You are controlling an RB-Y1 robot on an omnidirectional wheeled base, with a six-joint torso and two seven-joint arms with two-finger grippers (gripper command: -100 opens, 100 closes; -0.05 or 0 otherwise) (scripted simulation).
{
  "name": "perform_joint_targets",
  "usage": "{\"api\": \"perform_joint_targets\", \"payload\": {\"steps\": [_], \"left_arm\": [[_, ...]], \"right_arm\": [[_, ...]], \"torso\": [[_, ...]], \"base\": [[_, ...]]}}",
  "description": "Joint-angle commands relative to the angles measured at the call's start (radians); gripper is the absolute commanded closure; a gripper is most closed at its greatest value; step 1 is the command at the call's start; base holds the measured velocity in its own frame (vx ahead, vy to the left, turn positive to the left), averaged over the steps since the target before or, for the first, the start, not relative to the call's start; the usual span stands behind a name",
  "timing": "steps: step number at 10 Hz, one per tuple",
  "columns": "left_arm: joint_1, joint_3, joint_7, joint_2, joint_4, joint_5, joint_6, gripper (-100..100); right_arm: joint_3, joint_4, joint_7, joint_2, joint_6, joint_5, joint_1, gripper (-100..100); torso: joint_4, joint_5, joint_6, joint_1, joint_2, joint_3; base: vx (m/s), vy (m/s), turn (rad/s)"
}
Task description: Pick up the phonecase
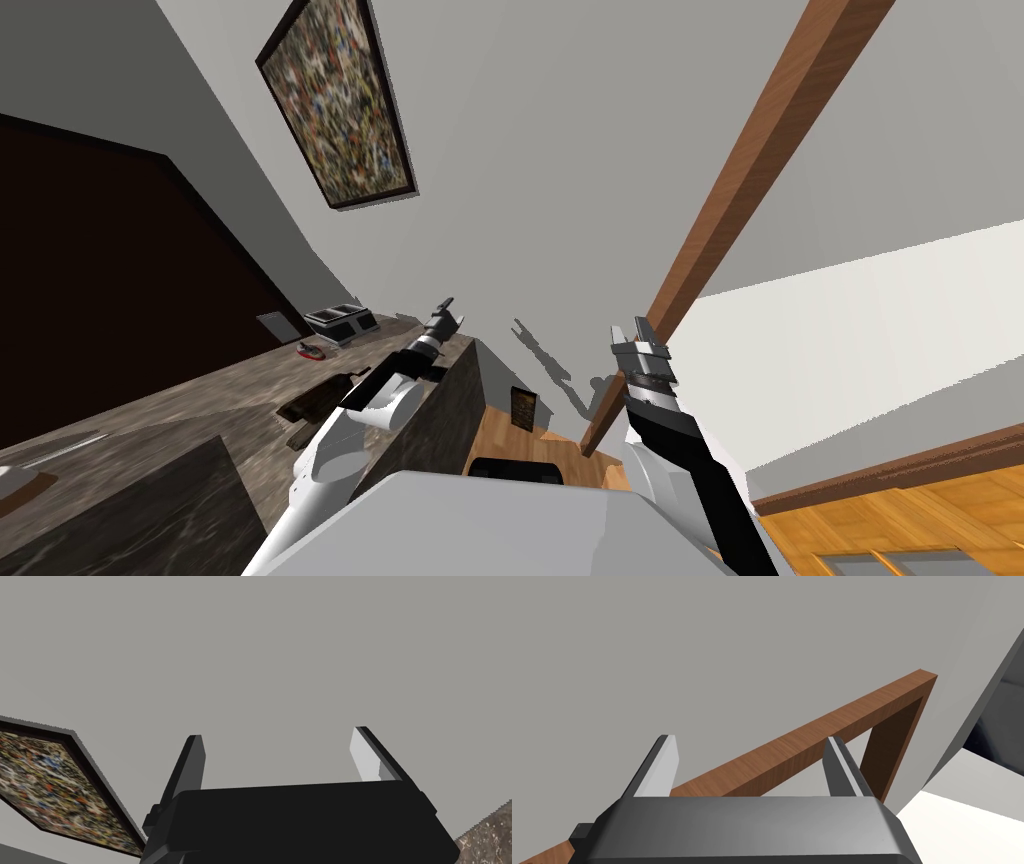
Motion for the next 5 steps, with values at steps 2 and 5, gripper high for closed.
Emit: {"api": "perform_joint_targets", "payload": {"steps": [2,5], "left_arm": [[-0.009,0.001,-0.001,0.003,0.004,0.006,0.068,-100],[-0.026,0.007,-0.001,0.013,0.010,0.022,0.149,-100]], "right_arm": [[0.000,0.000,0.000,0.000,0.000,0.000,0.000,0],[0.000,0.000,0.000,0.000,0.000,0.000,0.000,0]], "torso": [[0.000,0.000,0.000,0.000,0.000,0.000],[0.000,0.000,0.000,0.000,0.000,0.000]], "base": [[0.003,-0.004,-0.005],[0.004,-0.004,-0.008]]}}
